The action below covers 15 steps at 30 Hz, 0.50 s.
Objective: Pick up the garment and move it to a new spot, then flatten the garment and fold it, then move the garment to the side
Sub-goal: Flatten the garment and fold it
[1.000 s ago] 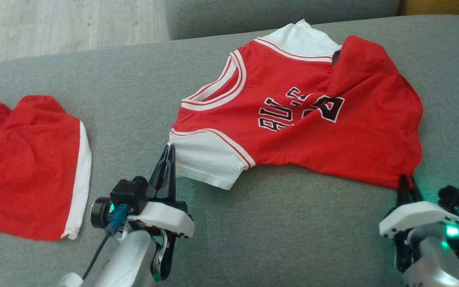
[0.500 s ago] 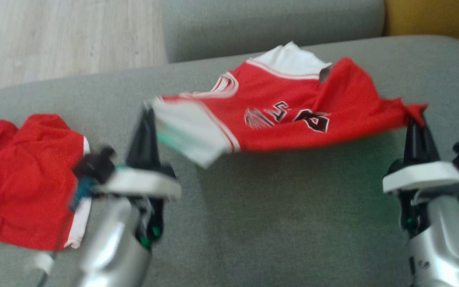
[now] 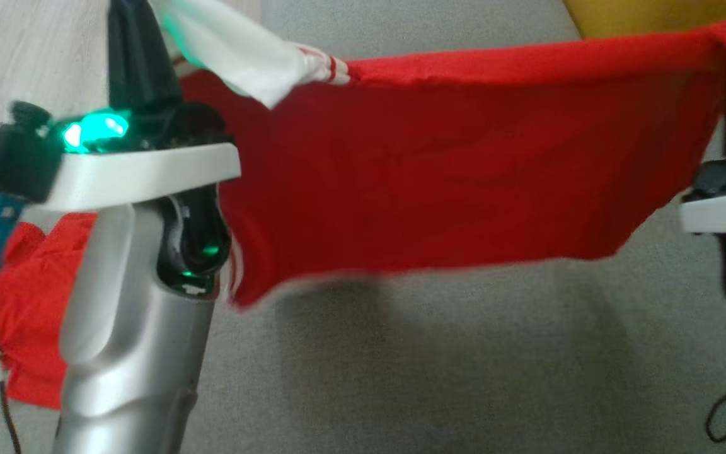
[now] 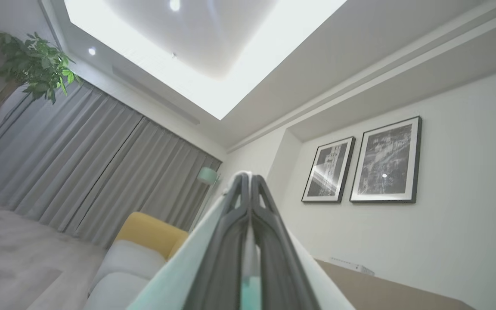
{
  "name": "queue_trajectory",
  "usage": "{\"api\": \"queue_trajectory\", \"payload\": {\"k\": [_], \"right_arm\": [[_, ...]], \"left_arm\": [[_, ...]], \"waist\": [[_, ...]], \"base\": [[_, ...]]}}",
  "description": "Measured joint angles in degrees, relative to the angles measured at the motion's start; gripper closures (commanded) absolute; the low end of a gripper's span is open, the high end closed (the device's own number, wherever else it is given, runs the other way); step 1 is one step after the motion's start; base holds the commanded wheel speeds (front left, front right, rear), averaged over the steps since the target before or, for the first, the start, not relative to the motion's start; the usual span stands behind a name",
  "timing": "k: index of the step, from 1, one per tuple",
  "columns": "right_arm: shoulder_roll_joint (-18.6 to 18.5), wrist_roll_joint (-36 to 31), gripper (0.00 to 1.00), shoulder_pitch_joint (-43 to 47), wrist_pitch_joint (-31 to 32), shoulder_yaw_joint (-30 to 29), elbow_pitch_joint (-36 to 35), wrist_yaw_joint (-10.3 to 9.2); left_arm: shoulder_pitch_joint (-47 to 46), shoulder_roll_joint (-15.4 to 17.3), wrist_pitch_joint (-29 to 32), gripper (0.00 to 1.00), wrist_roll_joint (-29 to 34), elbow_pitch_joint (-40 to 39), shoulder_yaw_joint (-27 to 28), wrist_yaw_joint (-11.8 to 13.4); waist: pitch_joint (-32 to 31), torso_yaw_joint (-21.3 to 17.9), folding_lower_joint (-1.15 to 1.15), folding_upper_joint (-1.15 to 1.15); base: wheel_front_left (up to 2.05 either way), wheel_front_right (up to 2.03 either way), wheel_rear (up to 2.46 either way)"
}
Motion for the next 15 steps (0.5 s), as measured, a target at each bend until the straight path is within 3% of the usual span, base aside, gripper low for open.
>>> {"api": "queue_trajectory", "payload": {"k": [6, 9, 13, 15], "right_arm": [[-0.2, 1.4, 1.00, 3.3, 7.0, -3.0, -12.4, 0.00], [0.2, 1.4, 1.00, 3.6, 9.7, -4.6, -15.8, 0.00], [-0.2, 1.5, 1.00, -0.2, 13.0, -3.4, -14.6, 0.00], [-1.0, 2.5, 1.00, -8.9, 13.7, -1.4, -7.7, 0.00]], "left_arm": [[-1.1, 0.9, 5.8, 1.00, -0.6, -11.6, 0.5, 3.4], [-2.6, 2.3, 9.3, 1.00, -0.4, -12.8, 0.5, 4.6], [-8.7, 4.6, 14.3, 1.00, -0.7, -6.2, 0.6, 5.0], [-16.5, 6.8, 15.2, 1.00, 0.6, 2.0, 0.8, 3.8]], "waist": [[1.1, -0.1, 0.00, 0.00], [2.5, -0.1, 0.00, 0.00], [6.9, -0.4, 0.01, 0.00], [10.9, -0.7, 0.02, 0.00]], "base": [[0.00, 0.00, 0.00], [0.00, 0.00, 0.00], [0.00, 0.00, 0.00], [0.00, 0.00, 0.00]]}}
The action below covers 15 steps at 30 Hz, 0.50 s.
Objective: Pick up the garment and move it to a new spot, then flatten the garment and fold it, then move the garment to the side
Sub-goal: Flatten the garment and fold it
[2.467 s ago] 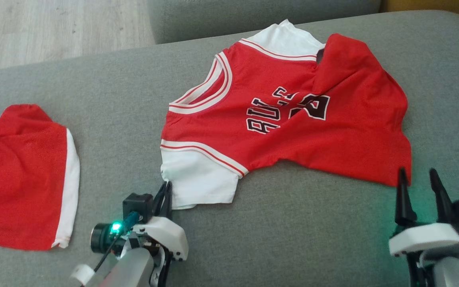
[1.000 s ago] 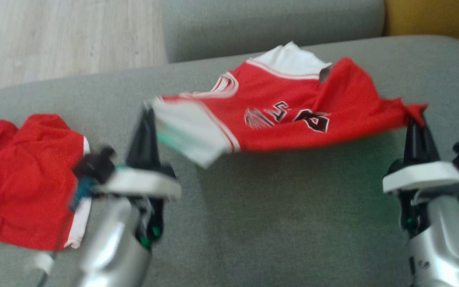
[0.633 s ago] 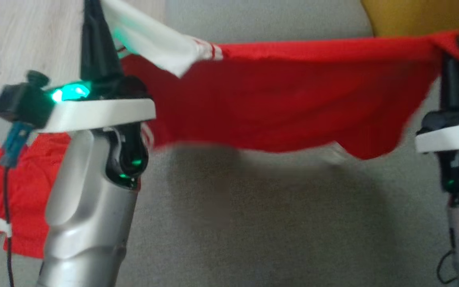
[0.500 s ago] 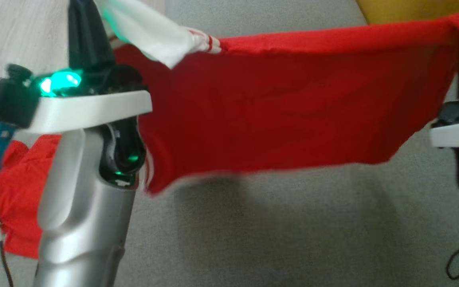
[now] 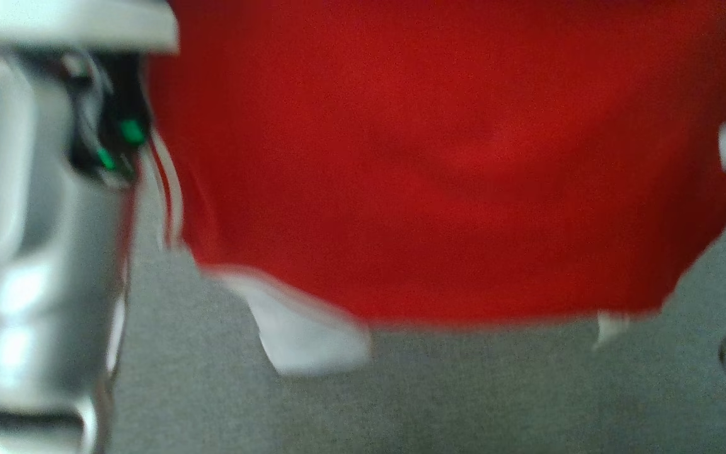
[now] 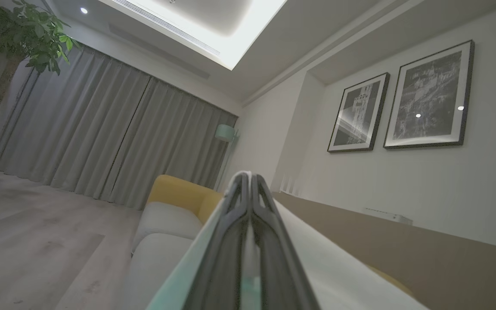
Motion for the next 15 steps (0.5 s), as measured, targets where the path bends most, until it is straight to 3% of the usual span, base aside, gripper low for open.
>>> {"api": "queue_trajectory", "payload": {"k": [5, 10, 15], "right_arm": [[-2.0, -0.6, 1.00, -20.5, -2.1, 4.5, 18.6, 0.00], [-2.9, -4.9, 1.00, -38.6, -11.2, 6.7, 34.3, 0.00], [-3.4, -8.4, 1.00, -44.0, -18.8, 8.4, 46.4, 0.00]], "left_arm": [[-16.1, 1.8, -2.4, 1.00, 2.9, 15.6, 1.2, -1.8], [-30.4, 1.8, -8.3, 1.00, 4.8, 27.2, 1.7, -2.7], [-34.4, -0.1, -12.7, 1.00, 5.6, 36.3, 1.0, -5.9]], "waist": [[7.1, -0.7, 0.02, 0.00], [12.9, -0.9, 0.02, 0.00], [15.3, 0.6, 0.01, 0.00]], "base": [[0.00, 0.00, 0.00], [0.00, 0.00, 0.00], [0.00, 0.00, 0.00]]}}
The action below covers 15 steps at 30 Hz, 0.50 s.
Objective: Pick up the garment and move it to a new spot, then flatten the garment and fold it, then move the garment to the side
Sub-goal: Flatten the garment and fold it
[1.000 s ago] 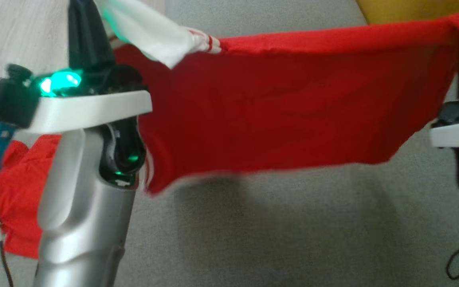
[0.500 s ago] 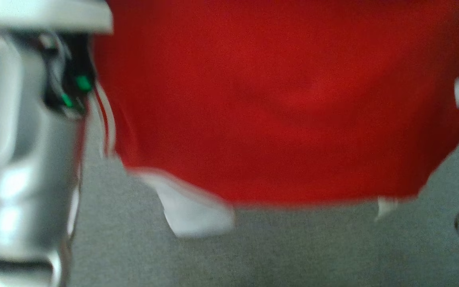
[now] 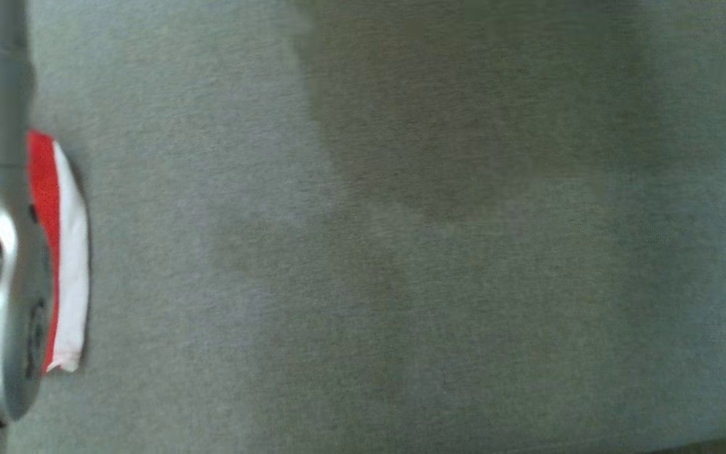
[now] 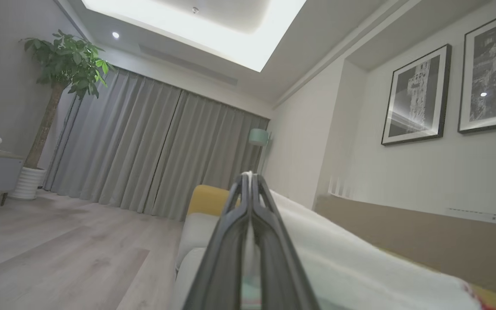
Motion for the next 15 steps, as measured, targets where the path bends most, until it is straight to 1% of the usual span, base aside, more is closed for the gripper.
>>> {"api": "queue_trajectory", "payload": {"k": [3, 4, 7, 10, 13, 15], "right_arm": [[-0.4, -0.3, 1.00, 2.0, -1.7, 2.7, 5.7, 0.00], [-0.4, -0.3, 1.00, 2.0, -1.7, 2.7, 5.7, 0.00], [-1.6, 0.0, 1.00, 5.2, -2.4, 5.7, 10.4, 0.00], [-2.9, 0.4, 1.00, 10.3, -2.1, 9.7, 14.9, 0.00], [-4.2, 3.3, 1.00, 15.6, 0.5, 13.9, 18.6, 0.00], [-5.4, 5.3, 1.00, 18.4, 2.4, 17.8, 19.4, 0.00]], "left_arm": [[1.8, -0.5, -1.3, 1.00, 1.3, 3.6, -1.6, -1.9], [1.8, -0.5, -1.3, 1.00, 1.3, 3.6, -1.6, -1.9], [5.9, -1.5, -2.0, 1.00, 1.5, 6.4, -3.2, -3.6], [13.1, -2.8, -2.0, 1.00, 1.7, 8.8, -5.9, -5.1], [21.2, -2.6, -2.1, 1.00, 4.0, 10.9, -10.0, -5.9], [26.0, -2.0, -1.9, 1.00, 4.8, 11.6, -12.8, -6.3]], "waist": [[0.1, 1.1, -0.02, 0.00], [0.1, 1.1, -0.02, 0.00], [-0.1, 2.1, -0.01, 0.00], [-1.1, 2.8, -0.02, 0.00], [-2.5, 3.5, -0.02, 0.00], [-3.6, 3.9, -0.03, 0.00]], "base": [[0.00, 0.00, 0.00], [0.00, 0.00, 0.00], [0.00, 0.00, 0.00], [0.00, 0.00, 0.00], [0.00, 0.00, 0.00], [0.00, 0.00, 0.00]]}}
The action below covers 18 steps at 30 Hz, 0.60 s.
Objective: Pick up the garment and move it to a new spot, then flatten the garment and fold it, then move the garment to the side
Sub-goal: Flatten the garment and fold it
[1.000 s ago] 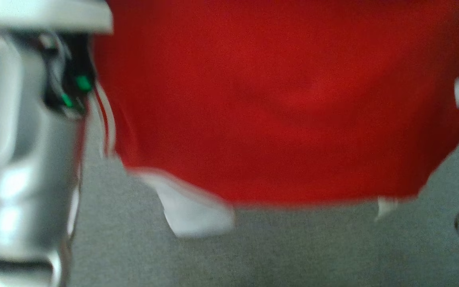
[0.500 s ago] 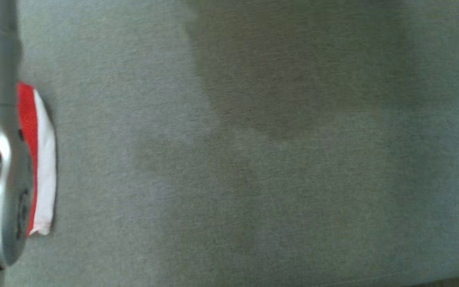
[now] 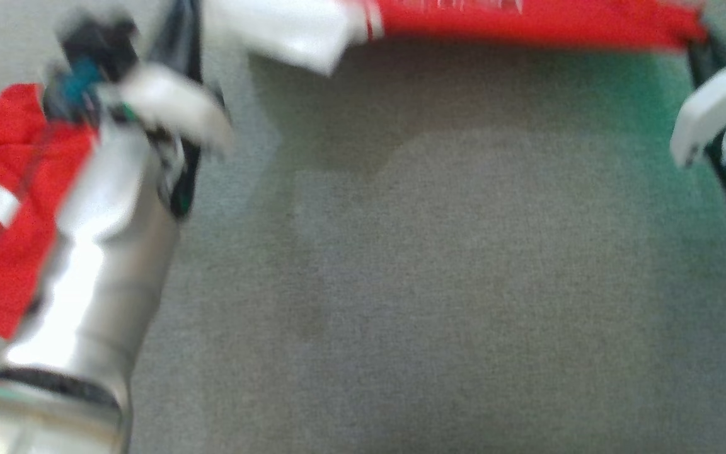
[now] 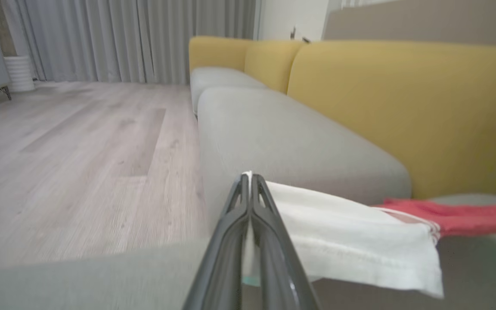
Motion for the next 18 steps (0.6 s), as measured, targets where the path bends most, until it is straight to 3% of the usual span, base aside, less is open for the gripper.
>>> {"api": "queue_trajectory", "payload": {"k": [4, 8, 12, 18], "right_arm": [[-2.9, 6.1, 1.00, 3.6, 4.2, 7.1, -0.8, 0.00], [-7.8, 14.1, 1.00, 7.6, 8.8, 14.2, -5.0, 0.00], [-10.8, 20.1, 1.00, 10.9, 11.4, 18.2, -8.1, 0.00], [-13.9, 27.4, 1.00, 15.8, 14.5, 22.6, -12.0, 0.00]], "left_arm": [[7.2, 1.5, 2.8, 1.00, 0.3, -0.6, -5.1, -0.6], [14.7, 5.6, 10.2, 1.00, -3.5, -9.3, -15.5, -0.7], [20.2, 11.9, 17.1, 1.00, -8.9, -19.1, -22.9, -0.7], [25.9, 20.1, 26.0, 1.00, -16.7, -32.8, -27.8, -0.7]], "waist": [[-2.4, 0.9, 0.00, 0.00], [-5.7, 1.8, -0.01, 0.00], [-8.4, 2.5, -0.01, 0.00], [-12.4, 3.0, 0.00, 0.00]], "base": [[0.00, 0.00, 0.00], [0.00, 0.00, 0.00], [0.00, 0.00, 0.00], [0.00, 0.00, 0.00]]}}
